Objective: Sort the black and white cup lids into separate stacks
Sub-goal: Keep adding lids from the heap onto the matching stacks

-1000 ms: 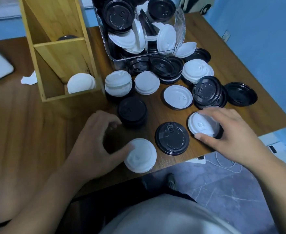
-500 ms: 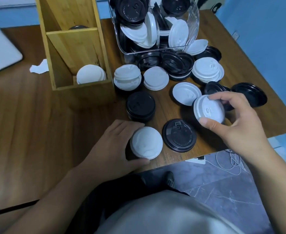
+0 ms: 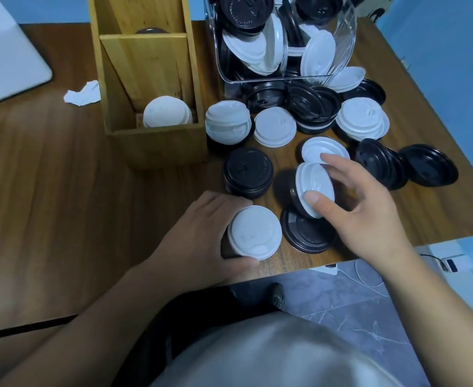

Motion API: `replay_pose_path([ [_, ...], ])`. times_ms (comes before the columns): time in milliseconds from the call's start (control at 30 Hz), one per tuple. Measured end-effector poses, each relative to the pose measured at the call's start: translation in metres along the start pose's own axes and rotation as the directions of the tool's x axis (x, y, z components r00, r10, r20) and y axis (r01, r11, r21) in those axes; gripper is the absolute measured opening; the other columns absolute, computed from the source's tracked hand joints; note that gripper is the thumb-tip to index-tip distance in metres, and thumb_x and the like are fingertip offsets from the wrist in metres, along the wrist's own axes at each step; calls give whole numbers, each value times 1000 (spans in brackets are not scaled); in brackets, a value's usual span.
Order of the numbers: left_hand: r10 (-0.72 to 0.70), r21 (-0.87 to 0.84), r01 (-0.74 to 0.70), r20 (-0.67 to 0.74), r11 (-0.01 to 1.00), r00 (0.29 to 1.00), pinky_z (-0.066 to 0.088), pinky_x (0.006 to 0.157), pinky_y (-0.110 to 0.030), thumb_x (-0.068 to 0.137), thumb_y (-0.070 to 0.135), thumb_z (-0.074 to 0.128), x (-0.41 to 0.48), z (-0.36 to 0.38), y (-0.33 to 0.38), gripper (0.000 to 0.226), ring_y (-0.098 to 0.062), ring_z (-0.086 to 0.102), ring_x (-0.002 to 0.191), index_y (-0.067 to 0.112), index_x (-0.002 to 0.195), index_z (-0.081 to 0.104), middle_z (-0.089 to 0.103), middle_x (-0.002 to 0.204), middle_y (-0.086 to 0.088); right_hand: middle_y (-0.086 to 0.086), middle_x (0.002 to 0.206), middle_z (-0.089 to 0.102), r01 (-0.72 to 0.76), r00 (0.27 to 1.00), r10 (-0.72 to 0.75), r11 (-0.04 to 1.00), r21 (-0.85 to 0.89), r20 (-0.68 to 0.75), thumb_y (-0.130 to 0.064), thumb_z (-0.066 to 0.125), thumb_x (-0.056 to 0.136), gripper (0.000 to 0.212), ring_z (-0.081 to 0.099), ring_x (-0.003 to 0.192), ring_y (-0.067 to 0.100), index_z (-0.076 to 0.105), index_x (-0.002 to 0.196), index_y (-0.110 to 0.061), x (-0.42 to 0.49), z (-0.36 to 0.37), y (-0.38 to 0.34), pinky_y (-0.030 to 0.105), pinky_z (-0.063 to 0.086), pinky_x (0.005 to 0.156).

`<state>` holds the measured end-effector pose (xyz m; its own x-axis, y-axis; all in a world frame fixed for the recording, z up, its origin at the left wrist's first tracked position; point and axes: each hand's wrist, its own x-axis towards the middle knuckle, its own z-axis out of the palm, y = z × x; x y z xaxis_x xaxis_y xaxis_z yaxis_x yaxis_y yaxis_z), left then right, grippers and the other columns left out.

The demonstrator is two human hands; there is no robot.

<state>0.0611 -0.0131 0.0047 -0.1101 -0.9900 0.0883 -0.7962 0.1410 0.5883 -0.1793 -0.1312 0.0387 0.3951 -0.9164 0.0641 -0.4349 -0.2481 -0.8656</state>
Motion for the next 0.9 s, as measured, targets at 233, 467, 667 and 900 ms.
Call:
replay_pose_path([
  [233,36,-4,-36,-42,999,998,44,104,-36,69,57,85,0,2,0,82,-7,45,122,23,136,52,54,130,15,-12,112,70,-66,998,68,942,329,7,-27,73,78,54,68,103,3,59,129,-16,9,-3,-9,20,53,88],
  [467,28,-121,-57,-229,991,973,42,96,-17,81,53,77,3,-18,19,57,-7,56,114,17,124,67,61,124,10,6,124,63,-39,998,12,900,435,65,-12,67,84,54,68,95,5,51,135,-4,6,-1,-18,22,55,82],
  [667,-76,-542,7,-105,841,992,45,62,-19,91,29,76,34,-36,56,13,-10,63,75,17,95,72,67,82,9,-5,119,69,-21,983,-73,868,496,169,-14,73,91,49,69,105,13,51,134,-4,1,10,-27,24,55,84],
  [900,-103,-810,36,-30,586,994,49,58,-22,90,20,77,27,-34,38,21,-12,62,62,2,83,67,65,70,-1,4,124,68,-62,981,-63,798,599,186,-27,81,81,62,69,109,21,52,132,-8,-4,21,-32,28,55,86],
])
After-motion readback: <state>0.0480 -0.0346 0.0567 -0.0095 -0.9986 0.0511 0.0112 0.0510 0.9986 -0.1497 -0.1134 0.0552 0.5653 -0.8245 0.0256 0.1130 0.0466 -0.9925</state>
